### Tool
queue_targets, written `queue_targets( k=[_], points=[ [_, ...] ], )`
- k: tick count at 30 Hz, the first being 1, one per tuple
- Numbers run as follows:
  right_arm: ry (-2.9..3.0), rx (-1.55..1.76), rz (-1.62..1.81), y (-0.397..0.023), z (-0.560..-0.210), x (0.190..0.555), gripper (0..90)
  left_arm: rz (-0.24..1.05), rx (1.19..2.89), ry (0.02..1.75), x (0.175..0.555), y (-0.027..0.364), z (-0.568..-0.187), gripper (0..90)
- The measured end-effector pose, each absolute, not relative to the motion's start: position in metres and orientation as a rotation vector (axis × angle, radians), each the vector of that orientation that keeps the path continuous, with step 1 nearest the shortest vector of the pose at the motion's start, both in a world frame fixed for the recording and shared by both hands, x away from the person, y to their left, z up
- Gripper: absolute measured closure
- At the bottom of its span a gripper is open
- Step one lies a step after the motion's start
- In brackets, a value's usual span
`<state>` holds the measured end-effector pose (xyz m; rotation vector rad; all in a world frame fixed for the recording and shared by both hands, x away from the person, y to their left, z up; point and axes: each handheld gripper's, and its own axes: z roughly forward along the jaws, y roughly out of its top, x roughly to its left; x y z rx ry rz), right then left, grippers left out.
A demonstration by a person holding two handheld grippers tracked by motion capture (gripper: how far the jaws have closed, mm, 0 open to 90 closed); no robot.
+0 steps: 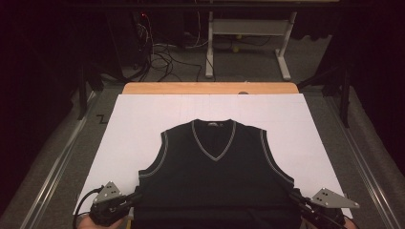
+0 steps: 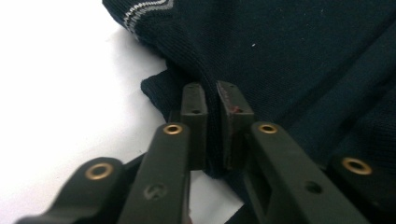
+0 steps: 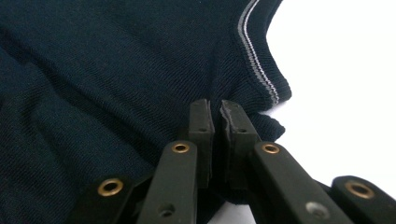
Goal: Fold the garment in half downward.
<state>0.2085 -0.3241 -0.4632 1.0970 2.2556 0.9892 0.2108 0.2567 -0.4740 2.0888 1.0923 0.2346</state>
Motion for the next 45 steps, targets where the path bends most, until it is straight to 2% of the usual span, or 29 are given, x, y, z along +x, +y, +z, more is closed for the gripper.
queue_targets(
  k=[2,3,4,5,7,10,11,12,13,17,19,20,21,22,23,25,28,29,30,35,45],
  points=[
    [2.248,1.115,1.037,-0.325,-0.463,0.209,76.4,0.218,2.060,1.102,0.213,0.258,-0.475,68.8],
    [2.248,1.115,1.037,-0.325,-0.463,0.209,76.4,0.218,2.060,1.102,0.213,0.258,-0.475,64.7],
    [2.237,1.136,1.069,-0.325,-0.462,0.210,72.9,0.207,2.039,1.107,0.215,0.259,-0.476,64.7],
    [2.222,1.150,1.086,-0.326,-0.461,0.211,69.2,0.202,2.021,1.111,0.217,0.260,-0.476,60.7],
    [2.181,1.179,1.102,-0.326,-0.461,0.214,60.6,0.255,1.988,1.123,0.220,0.261,-0.476,51.5],
    [2.160,1.186,1.105,-0.327,-0.461,0.217,54.9,0.297,1.955,1.142,0.222,0.260,-0.475,45.8],
    [2.139,1.192,1.117,-0.327,-0.462,0.219,49.0,0.319,1.929,1.156,0.225,0.261,-0.475,39.1],
    [2.139,1.192,1.117,-0.327,-0.462,0.219,49.0,0.319,1.929,1.156,0.225,0.261,-0.475,37.3],
    [2.108,1.198,1.122,-0.326,-0.463,0.222,40.6,0.321,1.917,1.169,0.227,0.261,-0.475,34.5],
    [2.077,1.202,1.145,-0.323,-0.461,0.228,31.0,0.335,1.891,1.145,0.229,0.262,-0.474,27.3],
    [2.069,1.197,1.151,-0.322,-0.460,0.231,28.0,0.330,1.885,1.130,0.232,0.262,-0.471,27.3],
    [2.065,1.192,1.158,-0.321,-0.459,0.235,24.4,0.336,1.880,1.123,0.234,0.261,-0.470,27.3],
    [2.059,1.199,1.165,-0.320,-0.456,0.242,16.7,0.351,1.880,1.121,0.237,0.261,-0.468,24.9],
    [2.059,1.199,1.165,-0.320,-0.456,0.242,16.7,0.359,1.875,1.122,0.241,0.260,-0.466,24.9],
    [2.046,1.201,1.163,-0.319,-0.454,0.249,12.7,0.358,1.866,1.129,0.247,0.259,-0.464,19.4],
    [2.032,1.212,1.177,-0.318,-0.452,0.257,8.9,0.374,1.864,1.130,0.255,0.258,-0.462,15.1],
    [2.028,1.218,1.182,-0.317,-0.451,0.266,6.2,0.400,1.880,1.126,0.264,0.256,-0.461,11.1],
    [2.024,1.218,1.182,-0.317,-0.449,0.272,5.4,0.394,1.891,1.123,0.269,0.256,-0.460,7.9],
    [2.019,1.213,1.194,-0.315,-0.448,0.282,2.0,0.375,1.896,1.124,0.274,0.255,-0.460,0.0],
    [2.009,1.221,1.188,-0.311,-0.444,0.301,0.2,0.424,1.864,1.124,0.294,0.254,-0.454,0.0],
    [2.025,1.209,1.129,-0.289,-0.438,0.341,0.2,0.411,1.845,1.155,0.348,0.241,-0.443,0.0]
  ],
)
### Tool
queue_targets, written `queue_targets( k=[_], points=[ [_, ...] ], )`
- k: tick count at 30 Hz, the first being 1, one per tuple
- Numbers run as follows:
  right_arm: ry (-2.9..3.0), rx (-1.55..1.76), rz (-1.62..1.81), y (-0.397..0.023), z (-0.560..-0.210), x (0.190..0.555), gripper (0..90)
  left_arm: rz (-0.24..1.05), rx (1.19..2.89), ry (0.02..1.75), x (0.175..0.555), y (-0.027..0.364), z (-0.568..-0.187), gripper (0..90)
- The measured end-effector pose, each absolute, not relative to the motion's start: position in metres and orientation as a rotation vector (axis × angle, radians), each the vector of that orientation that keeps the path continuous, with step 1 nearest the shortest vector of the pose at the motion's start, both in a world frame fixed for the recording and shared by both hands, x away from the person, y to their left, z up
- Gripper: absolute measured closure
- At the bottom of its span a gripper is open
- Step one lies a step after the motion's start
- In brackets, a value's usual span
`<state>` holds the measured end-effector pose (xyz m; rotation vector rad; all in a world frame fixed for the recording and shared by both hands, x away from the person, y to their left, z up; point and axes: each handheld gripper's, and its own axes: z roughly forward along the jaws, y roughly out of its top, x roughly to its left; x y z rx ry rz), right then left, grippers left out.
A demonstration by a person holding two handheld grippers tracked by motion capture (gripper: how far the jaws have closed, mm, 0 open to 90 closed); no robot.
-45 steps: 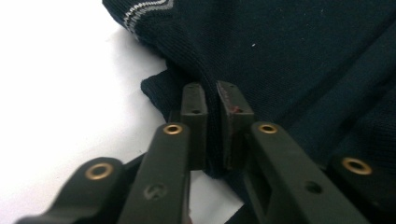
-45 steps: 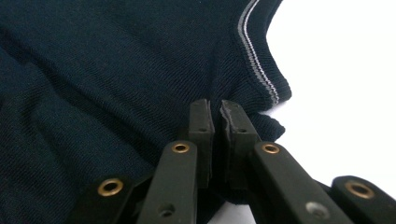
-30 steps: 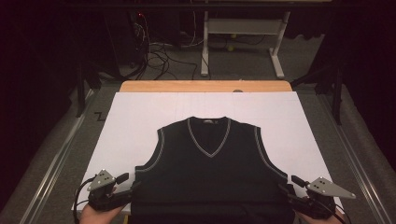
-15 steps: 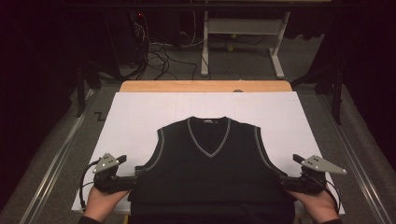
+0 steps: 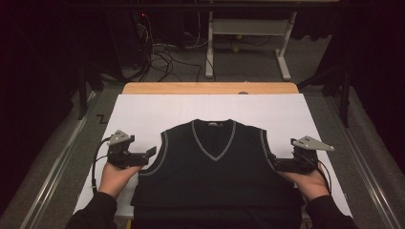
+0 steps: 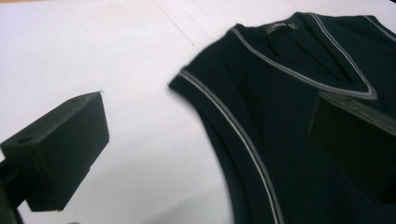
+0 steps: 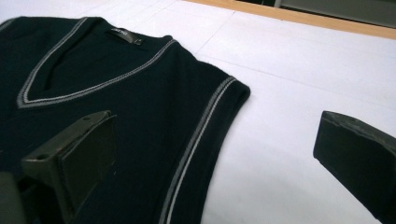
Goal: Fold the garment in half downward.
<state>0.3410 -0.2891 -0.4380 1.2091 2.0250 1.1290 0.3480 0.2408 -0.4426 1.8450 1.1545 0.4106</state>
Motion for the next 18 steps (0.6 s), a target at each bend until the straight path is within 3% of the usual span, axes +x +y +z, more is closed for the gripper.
queue_targets(
  k=[8,18],
  points=[
    [2.042,1.249,1.107,-0.279,-0.443,0.370,0.3,0.318,1.862,1.201,0.395,0.225,-0.443,0.0],
    [2.083,1.287,1.030,-0.267,-0.448,0.404,2.4,0.248,1.872,1.294,0.421,0.216,-0.453,0.0]
  ],
)
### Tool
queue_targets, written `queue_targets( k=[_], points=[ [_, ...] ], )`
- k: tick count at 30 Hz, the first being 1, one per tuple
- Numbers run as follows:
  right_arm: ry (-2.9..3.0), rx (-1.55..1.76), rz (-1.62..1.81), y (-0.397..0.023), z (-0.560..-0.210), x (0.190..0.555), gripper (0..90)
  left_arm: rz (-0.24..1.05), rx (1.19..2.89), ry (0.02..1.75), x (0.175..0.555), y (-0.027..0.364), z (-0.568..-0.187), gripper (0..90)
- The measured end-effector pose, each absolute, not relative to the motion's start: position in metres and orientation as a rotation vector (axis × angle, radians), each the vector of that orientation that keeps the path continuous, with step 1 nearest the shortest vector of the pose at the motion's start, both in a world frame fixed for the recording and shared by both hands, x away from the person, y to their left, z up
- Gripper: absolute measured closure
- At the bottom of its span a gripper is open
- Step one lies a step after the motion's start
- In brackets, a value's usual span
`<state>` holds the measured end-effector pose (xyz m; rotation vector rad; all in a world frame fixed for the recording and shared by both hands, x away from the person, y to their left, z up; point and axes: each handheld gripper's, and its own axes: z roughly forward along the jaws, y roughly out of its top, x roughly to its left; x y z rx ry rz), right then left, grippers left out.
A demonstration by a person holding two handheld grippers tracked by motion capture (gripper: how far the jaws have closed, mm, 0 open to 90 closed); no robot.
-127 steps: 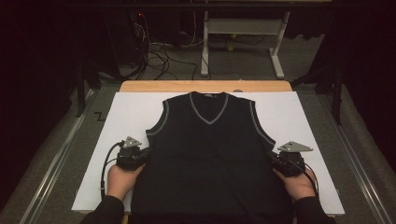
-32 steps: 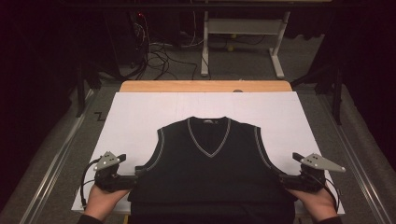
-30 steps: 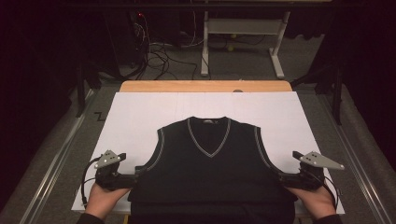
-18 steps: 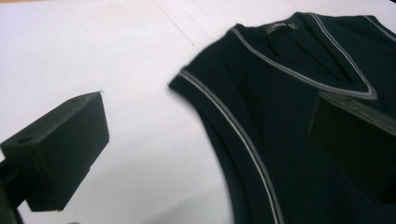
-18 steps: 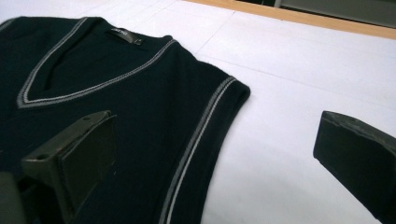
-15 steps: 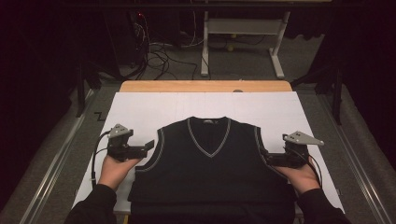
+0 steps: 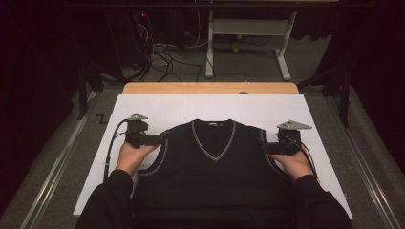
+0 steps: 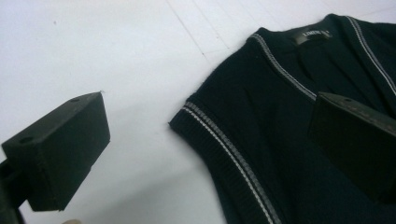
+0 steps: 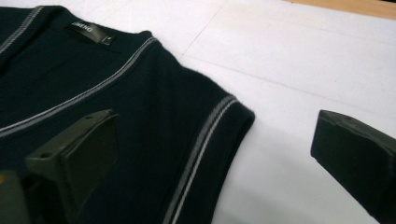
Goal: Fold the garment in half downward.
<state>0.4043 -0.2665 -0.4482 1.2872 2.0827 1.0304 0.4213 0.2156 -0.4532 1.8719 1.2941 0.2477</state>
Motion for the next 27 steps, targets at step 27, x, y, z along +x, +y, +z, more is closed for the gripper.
queue_targets(
  k=[27],
  points=[
    [2.152,1.415,0.856,-0.256,-0.469,0.442,34.0,0.292,2.045,1.425,0.433,0.176,-0.470,25.8]
  ],
)
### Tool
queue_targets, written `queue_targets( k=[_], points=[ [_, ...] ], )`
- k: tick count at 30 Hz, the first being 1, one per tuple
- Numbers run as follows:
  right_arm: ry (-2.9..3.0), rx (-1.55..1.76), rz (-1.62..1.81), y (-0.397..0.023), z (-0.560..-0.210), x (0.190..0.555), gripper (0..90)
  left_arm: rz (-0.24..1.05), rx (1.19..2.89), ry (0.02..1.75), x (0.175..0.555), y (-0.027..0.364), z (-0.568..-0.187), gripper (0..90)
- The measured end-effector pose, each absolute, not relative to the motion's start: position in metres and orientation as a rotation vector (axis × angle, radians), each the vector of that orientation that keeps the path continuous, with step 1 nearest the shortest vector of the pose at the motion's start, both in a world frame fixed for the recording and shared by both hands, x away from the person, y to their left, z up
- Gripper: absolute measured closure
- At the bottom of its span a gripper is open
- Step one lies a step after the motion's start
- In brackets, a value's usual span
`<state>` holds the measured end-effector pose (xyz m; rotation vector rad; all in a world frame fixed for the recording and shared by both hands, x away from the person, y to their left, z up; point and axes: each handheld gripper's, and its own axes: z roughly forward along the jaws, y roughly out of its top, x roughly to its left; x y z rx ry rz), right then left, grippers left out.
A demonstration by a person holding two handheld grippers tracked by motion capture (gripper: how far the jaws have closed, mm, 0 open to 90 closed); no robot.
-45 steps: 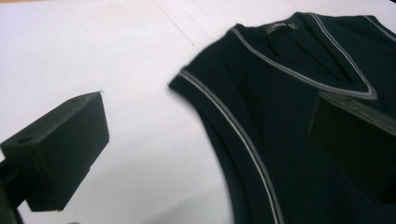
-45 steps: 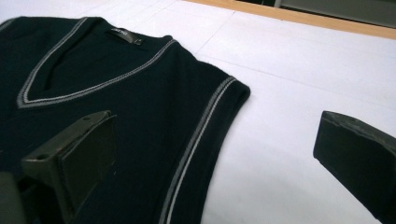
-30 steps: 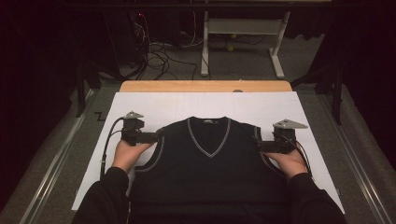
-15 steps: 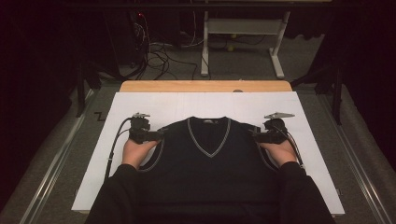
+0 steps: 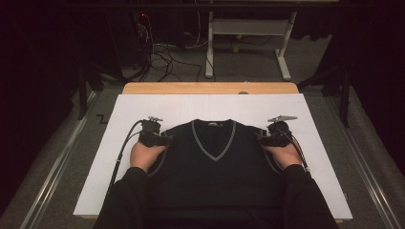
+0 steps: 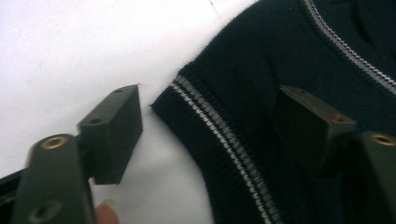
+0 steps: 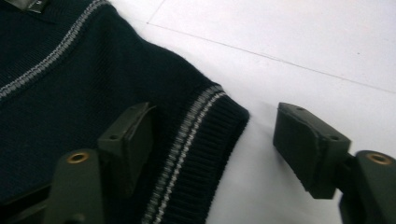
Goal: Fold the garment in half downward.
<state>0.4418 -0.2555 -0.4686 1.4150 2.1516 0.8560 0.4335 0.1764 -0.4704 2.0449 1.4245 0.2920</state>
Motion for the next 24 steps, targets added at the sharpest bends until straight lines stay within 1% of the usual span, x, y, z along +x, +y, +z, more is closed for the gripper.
queue_targets(
  k=[2,3,4,6,8,9,11,12,13,14,15,16,18,19,21,24],
  points=[
    [2.153,1.414,0.857,-0.252,-0.469,0.441,36.6,0.317,2.046,1.447,0.432,0.173,-0.470,29.9],
    [2.153,1.414,0.857,-0.252,-0.469,0.441,36.6,0.318,2.035,1.469,0.432,0.173,-0.469,29.9],
    [2.149,1.418,0.863,-0.250,-0.469,0.441,39.3,0.317,2.028,1.486,0.432,0.173,-0.468,37.3],
    [2.147,1.418,0.862,-0.249,-0.468,0.440,42.4,0.319,2.034,1.483,0.431,0.173,-0.468,41.0],
    [2.157,1.411,0.865,-0.248,-0.468,0.439,49.7,0.313,2.033,1.482,0.431,0.173,-0.468,45.9],
    [2.157,1.411,0.865,-0.248,-0.468,0.439,49.7,0.305,2.032,1.479,0.430,0.173,-0.468,45.9],
    [2.172,1.401,0.872,-0.247,-0.467,0.438,58.0,0.301,2.035,1.473,0.429,0.172,-0.467,50.6],
    [2.181,1.389,0.877,-0.245,-0.467,0.438,63.0,0.295,2.034,1.465,0.429,0.170,-0.467,54.5],
    [2.198,1.369,0.887,-0.244,-0.467,0.436,68.6,0.290,2.036,1.456,0.429,0.169,-0.468,61.6],
    [2.201,1.365,0.889,-0.243,-0.467,0.435,70.8,0.285,2.038,1.448,0.428,0.168,-0.468,63.3],
    [2.201,1.365,0.889,-0.243,-0.467,0.435,70.8,0.282,2.038,1.446,0.428,0.168,-0.468,63.3],
    [2.210,1.345,0.887,-0.241,-0.467,0.434,74.1,0.265,2.030,1.448,0.429,0.168,-0.468,66.2],
    [2.212,1.338,0.881,-0.240,-0.467,0.434,75.1,0.262,2.030,1.443,0.429,0.168,-0.468,67.1],
    [2.218,1.309,0.858,-0.239,-0.466,0.433,76.6,0.256,2.030,1.439,0.429,0.169,-0.467,69.1],
    [2.208,1.287,0.837,-0.239,-0.463,0.433,77.0,0.249,2.014,1.434,0.429,0.171,-0.466,69.9],
    [2.192,1.289,0.844,-0.242,-0.460,0.433,77.1,0.300,1.969,1.404,0.428,0.175,-0.460,70.3]
  ],
)
